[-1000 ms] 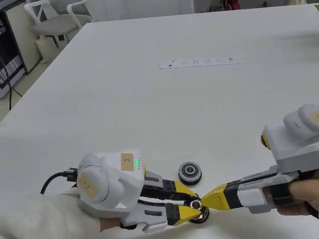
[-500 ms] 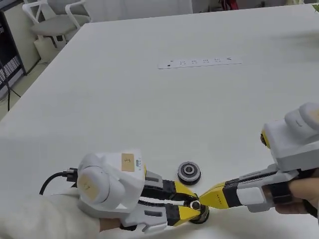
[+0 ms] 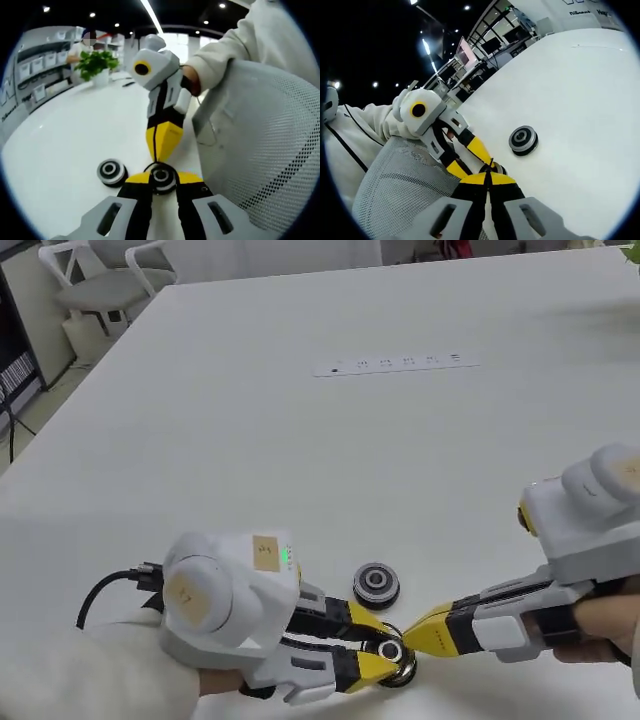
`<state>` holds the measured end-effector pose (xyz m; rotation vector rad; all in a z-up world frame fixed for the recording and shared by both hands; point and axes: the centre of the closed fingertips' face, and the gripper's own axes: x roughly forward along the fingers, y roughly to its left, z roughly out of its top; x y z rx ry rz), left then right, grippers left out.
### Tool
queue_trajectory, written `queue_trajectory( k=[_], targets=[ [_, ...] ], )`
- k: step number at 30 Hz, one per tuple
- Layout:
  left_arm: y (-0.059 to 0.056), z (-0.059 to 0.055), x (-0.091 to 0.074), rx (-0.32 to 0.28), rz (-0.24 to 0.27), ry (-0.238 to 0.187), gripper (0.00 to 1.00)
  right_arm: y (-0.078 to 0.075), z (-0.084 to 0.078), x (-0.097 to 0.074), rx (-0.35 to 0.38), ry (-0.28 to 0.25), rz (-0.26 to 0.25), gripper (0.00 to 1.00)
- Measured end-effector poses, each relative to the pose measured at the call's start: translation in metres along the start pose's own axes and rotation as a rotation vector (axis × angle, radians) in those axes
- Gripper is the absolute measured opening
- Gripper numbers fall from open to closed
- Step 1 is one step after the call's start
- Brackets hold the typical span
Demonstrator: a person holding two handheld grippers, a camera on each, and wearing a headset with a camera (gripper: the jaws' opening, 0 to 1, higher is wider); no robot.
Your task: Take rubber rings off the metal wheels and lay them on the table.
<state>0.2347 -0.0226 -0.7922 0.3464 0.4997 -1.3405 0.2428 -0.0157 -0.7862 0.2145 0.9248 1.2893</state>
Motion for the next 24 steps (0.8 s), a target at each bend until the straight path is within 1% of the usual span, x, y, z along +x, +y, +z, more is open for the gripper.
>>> queue_trajectory(
  k=[2, 4, 7, 10, 12, 14, 17, 20, 24],
  targets=[
    [-0.002, 0.001, -0.001, 0.008, -0.012, 0.008, 0.22, 0.0, 0.001, -0.001, 0.0, -0.003, -0.001, 0.0],
    [-0.005, 0.003, -0.002, 0.029, -0.021, 0.011, 0.24, -0.001, 0.002, -0.002, 0.001, -0.008, -0.004, 0.0],
    [-0.008, 0.01, -0.004, 0.053, -0.029, 0.005, 0.26, -0.002, 0.006, -0.006, 0.008, -0.028, -0.007, 0.0],
    [-0.008, 0.014, -0.007, 0.06, -0.033, -0.003, 0.28, -0.002, 0.009, -0.008, 0.008, -0.039, -0.012, 0.0],
    [-0.007, 0.017, -0.011, 0.06, -0.037, -0.013, 0.32, -0.002, 0.01, -0.009, 0.009, -0.045, -0.014, 0.0],
    [-0.004, 0.021, -0.016, 0.053, -0.026, -0.027, 0.35, -0.001, 0.011, -0.01, 0.005, -0.047, -0.016, 0.0],
    [-0.003, 0.023, -0.022, 0.048, -0.023, -0.034, 0.38, 0.0, 0.013, -0.011, -0.001, -0.051, -0.016, 0.0],
    [0.0, 0.024, -0.031, 0.068, -0.001, -0.031, 0.42, 0.001, 0.015, -0.014, -0.008, -0.057, -0.021, 0.0],
    [0.002, 0.028, -0.037, 0.074, 0.014, -0.034, 0.46, 0.001, 0.018, -0.017, -0.009, -0.069, -0.027, 0.0]
  ],
)
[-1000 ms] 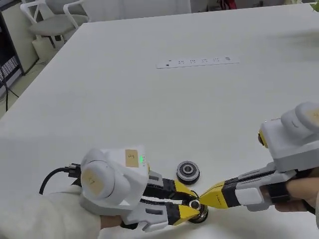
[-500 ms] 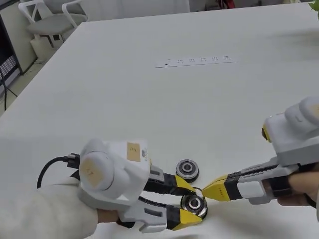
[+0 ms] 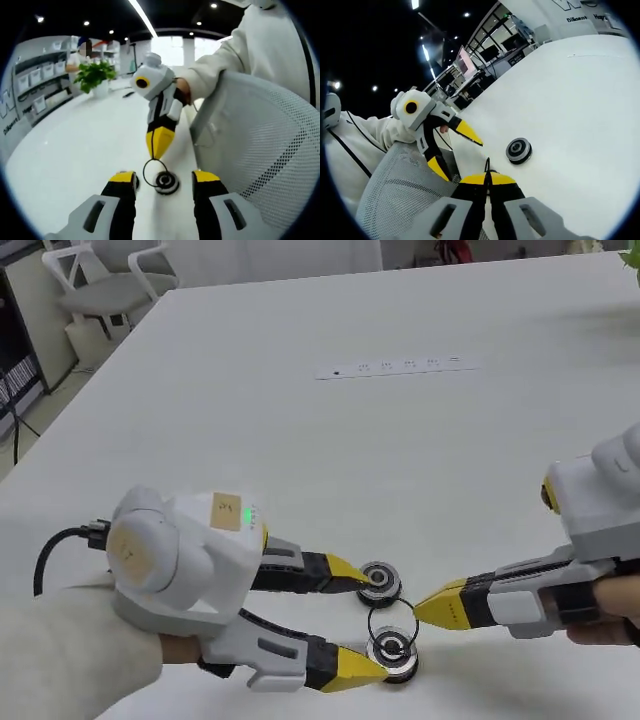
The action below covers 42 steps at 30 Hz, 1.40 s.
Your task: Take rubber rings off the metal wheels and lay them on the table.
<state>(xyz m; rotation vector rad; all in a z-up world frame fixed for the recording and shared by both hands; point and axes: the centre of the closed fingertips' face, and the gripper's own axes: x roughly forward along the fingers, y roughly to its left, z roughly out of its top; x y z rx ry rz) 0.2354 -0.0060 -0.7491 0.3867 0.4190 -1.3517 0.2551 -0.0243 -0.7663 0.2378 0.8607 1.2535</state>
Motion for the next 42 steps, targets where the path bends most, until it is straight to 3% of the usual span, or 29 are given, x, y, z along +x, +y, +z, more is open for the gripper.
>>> queue_trajectory(
  k=[4, 9, 16, 23, 28, 33, 42],
  targets=[
    [0.001, 0.007, -0.004, 0.0, 0.009, -0.017, 0.51, 0.0, 0.006, -0.005, -0.012, -0.014, -0.011, 0.0],
    [0.001, 0.002, -0.012, 0.023, 0.027, 0.007, 0.62, 0.001, 0.013, -0.009, -0.011, -0.035, -0.014, 0.0],
    [0.008, -0.006, -0.028, -0.031, 0.07, -0.002, 0.74, 0.007, 0.03, -0.015, -0.014, -0.085, -0.009, 0.0],
    [0.013, -0.006, -0.041, -0.081, 0.111, -0.027, 0.85, 0.008, 0.043, -0.022, -0.033, -0.109, -0.025, 0.0],
    [0.011, -0.015, -0.048, -0.143, 0.122, -0.044, 0.92, 0.014, 0.053, -0.024, -0.043, -0.125, -0.015, 0.0],
    [0.018, -0.023, -0.055, -0.177, 0.166, -0.065, 0.99, 0.027, 0.067, -0.024, -0.065, -0.132, 0.009, 0.0],
    [0.021, -0.034, -0.059, -0.202, 0.195, -0.063, 1.0, 0.045, 0.087, -0.02, -0.084, -0.141, 0.041, 0.0]
  ],
)
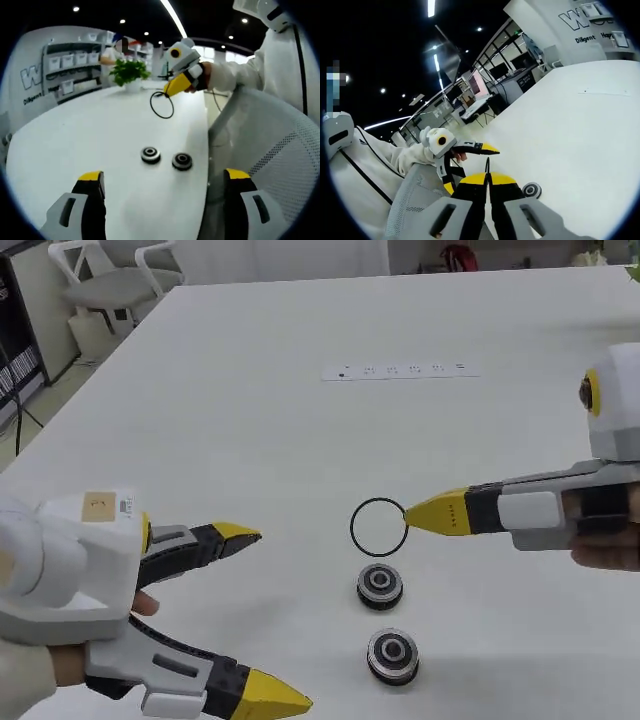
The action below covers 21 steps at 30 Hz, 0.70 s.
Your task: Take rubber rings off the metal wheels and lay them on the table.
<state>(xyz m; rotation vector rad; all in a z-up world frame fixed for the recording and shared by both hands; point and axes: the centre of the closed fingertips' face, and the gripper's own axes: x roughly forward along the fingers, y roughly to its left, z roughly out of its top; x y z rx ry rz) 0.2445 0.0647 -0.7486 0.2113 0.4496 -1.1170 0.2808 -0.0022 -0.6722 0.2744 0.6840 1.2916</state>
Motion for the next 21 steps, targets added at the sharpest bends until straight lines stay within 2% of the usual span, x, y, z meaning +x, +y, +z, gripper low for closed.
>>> queue_trajectory(
  k=[7, 13, 21],
  targets=[
    [0.0, -0.008, 0.001, -0.025, 0.001, 0.009, 1.0, 0.008, 0.005, 0.008, -0.026, 0.019, 0.017, 0.0],
    [0.0, -0.008, 0.001, -0.05, -0.001, -0.009, 1.0, 0.016, 0.01, 0.021, -0.046, 0.029, 0.038, 0.0],
    [-0.001, -0.009, 0.001, -0.045, 0.004, -0.004, 1.0, 0.029, 0.012, 0.043, -0.071, 0.059, 0.071, 0.0]
  ],
)
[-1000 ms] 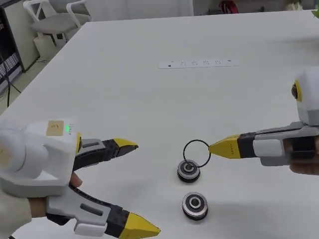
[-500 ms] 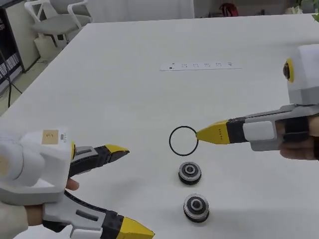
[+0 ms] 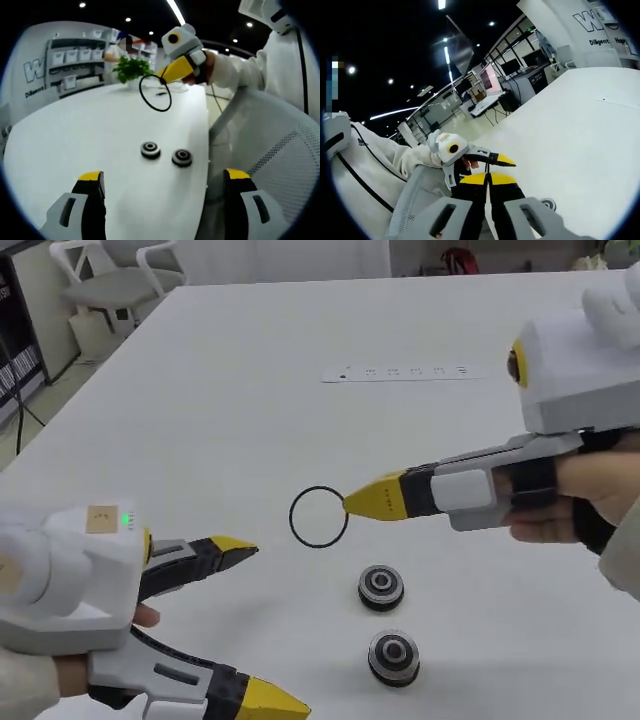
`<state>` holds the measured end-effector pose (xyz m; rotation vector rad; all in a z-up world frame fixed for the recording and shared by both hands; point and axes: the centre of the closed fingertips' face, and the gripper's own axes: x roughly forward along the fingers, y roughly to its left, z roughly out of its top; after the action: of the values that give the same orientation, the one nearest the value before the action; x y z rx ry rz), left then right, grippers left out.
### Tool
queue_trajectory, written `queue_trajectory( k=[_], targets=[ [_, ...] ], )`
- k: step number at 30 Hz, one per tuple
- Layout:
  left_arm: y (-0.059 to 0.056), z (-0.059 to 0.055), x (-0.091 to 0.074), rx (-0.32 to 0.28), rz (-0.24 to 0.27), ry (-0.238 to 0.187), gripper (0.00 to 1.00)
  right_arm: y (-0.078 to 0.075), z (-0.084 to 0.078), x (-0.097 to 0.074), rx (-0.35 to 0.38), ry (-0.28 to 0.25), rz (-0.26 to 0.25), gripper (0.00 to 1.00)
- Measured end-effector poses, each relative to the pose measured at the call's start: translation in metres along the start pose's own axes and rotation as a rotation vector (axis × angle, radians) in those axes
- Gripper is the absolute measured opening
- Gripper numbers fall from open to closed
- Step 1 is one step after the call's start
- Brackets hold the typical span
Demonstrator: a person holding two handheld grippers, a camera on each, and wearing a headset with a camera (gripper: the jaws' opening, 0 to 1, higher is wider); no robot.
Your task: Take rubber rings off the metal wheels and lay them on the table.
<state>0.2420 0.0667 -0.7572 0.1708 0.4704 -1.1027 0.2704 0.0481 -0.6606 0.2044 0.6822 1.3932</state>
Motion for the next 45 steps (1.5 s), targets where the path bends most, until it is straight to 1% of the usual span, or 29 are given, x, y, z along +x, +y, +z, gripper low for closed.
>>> queue_trajectory(
  k=[4, 6, 9, 11, 14, 17, 22, 30, 34, 37, 39, 45],
  targets=[
    [0.0, 0.0, 0.0, -0.002, 0.001, -0.003, 1.0, 0.002, 0.0, 0.013, -0.017, 0.022, 0.007, 0.0],
    [0.0, 0.0, 0.0, -0.002, 0.002, -0.004, 1.0, 0.002, 0.0, 0.02, -0.013, 0.024, 0.015, 0.0],
    [0.0, 0.0, 0.0, -0.001, 0.003, -0.003, 1.0, 0.002, -0.003, 0.029, 0.032, 0.014, 0.037, 0.0],
    [0.0, 0.0, -0.001, 0.004, 0.006, -0.003, 1.0, 0.0, -0.008, 0.032, 0.055, 0.02, 0.041, 0.0],
    [0.001, 0.001, -0.002, 0.008, 0.011, -0.01, 1.0, -0.004, -0.017, 0.034, 0.056, 0.046, 0.027, 0.0],
    [0.001, 0.002, -0.001, 0.005, 0.01, -0.016, 1.0, -0.011, -0.024, 0.034, 0.071, 0.057, 0.011, 0.0],
    [-0.002, -0.003, 0.001, 0.032, 0.001, 0.012, 1.0, -0.016, -0.037, 0.038, 0.084, 0.088, -0.01, 0.0],
    [-0.003, -0.001, 0.0, 0.033, 0.004, 0.004, 1.0, -0.022, -0.059, 0.043, 0.096, 0.151, -0.033, 0.0],
    [-0.005, 0.0, 0.0, 0.036, 0.0, 0.002, 1.0, -0.023, -0.069, 0.046, 0.102, 0.178, -0.036, 0.0],
    [-0.006, 0.0, 0.0, 0.039, -0.004, 0.002, 1.0, -0.02, -0.08, 0.051, 0.111, 0.21, -0.028, 0.0],
    [-0.007, -0.001, 0.0, 0.037, -0.006, 0.002, 1.0, -0.02, -0.084, 0.053, 0.106, 0.224, -0.029, 0.0],
    [-0.008, -0.004, 0.002, 0.031, -0.011, 0.013, 1.0, -0.025, -0.096, 0.057, 0.101, 0.264, -0.038, 0.0]
  ],
)
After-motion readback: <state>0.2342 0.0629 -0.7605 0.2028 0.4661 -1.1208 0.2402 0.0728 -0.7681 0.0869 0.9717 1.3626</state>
